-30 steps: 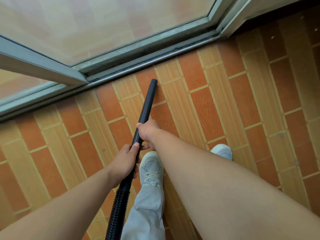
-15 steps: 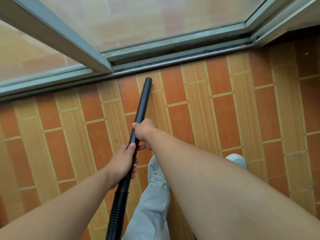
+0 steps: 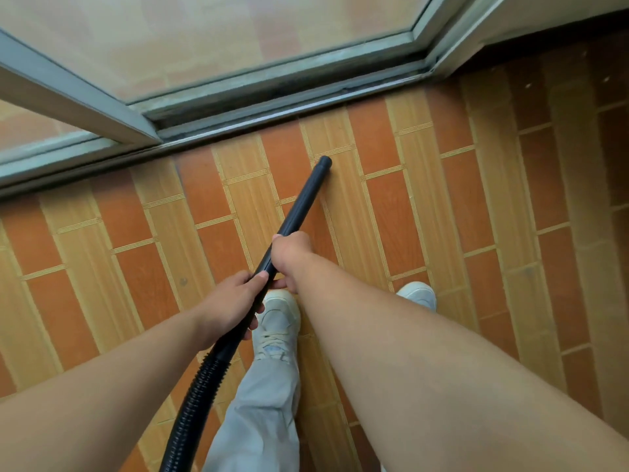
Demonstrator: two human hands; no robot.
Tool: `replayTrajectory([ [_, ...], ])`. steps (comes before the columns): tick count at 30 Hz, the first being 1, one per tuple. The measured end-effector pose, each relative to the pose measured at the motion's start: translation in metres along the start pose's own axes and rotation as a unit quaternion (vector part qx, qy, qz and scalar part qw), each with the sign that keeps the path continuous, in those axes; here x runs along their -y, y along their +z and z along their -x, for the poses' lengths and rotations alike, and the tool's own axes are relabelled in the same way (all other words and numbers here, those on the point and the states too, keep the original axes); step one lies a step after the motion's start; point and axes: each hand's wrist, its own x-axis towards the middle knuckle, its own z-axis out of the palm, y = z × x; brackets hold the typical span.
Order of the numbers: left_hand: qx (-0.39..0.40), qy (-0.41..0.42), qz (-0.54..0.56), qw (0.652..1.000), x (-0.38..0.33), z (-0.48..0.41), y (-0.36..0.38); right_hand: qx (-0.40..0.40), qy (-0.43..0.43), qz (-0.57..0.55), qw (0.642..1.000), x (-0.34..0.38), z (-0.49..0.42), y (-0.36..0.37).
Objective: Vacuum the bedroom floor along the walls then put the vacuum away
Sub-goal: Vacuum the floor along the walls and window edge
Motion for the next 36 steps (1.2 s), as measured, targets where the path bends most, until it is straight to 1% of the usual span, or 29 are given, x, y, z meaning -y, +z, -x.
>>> replayTrajectory([
  [3,0.020,0.004,-0.051,0.998,-0.006,0.002,0.023,-0.037,0.013,-0.017,0.999,-0.018,-0.002,-0.025],
  [6,0.040,0.010,-0.111,0.993,-0.014,0.003,0.044,-0.062,0.025,-0.059,0.996,-0.034,-0.003,-0.049],
  [12,0.056,0.005,-0.181,0.982,-0.036,0.000,0.078,-0.064,0.051,-0.111,0.990,-0.045,-0.005,-0.094],
  [17,0.049,0.008,-0.206,0.977,-0.056,-0.009,0.109,-0.028,0.067,-0.140,0.988,-0.039,-0.007,-0.138],
  [20,0.037,0.009,-0.208,0.977,-0.066,-0.012,0.124,-0.007,0.056,-0.146,0.988,-0.034,-0.009,-0.159],
  [23,0.017,0.008,-0.212,0.977,-0.073,-0.011,0.132,0.013,0.057,-0.151,0.987,-0.029,-0.010,-0.169],
  [27,0.016,-0.013,-0.218,0.976,-0.078,-0.003,0.135,0.043,0.079,-0.146,0.985,-0.027,-0.006,-0.175],
  [29,0.002,-0.016,-0.217,0.976,-0.079,0.000,0.137,0.054,0.082,-0.139,0.985,-0.025,-0.005,-0.176],
  [31,-0.016,-0.009,-0.224,0.974,-0.081,-0.002,0.142,0.061,0.071,-0.134,0.987,-0.020,-0.007,-0.180],
  [36,-0.036,0.031,-0.241,0.969,-0.105,-0.022,0.157,0.035,0.036,-0.150,0.987,0.007,-0.020,-0.204],
])
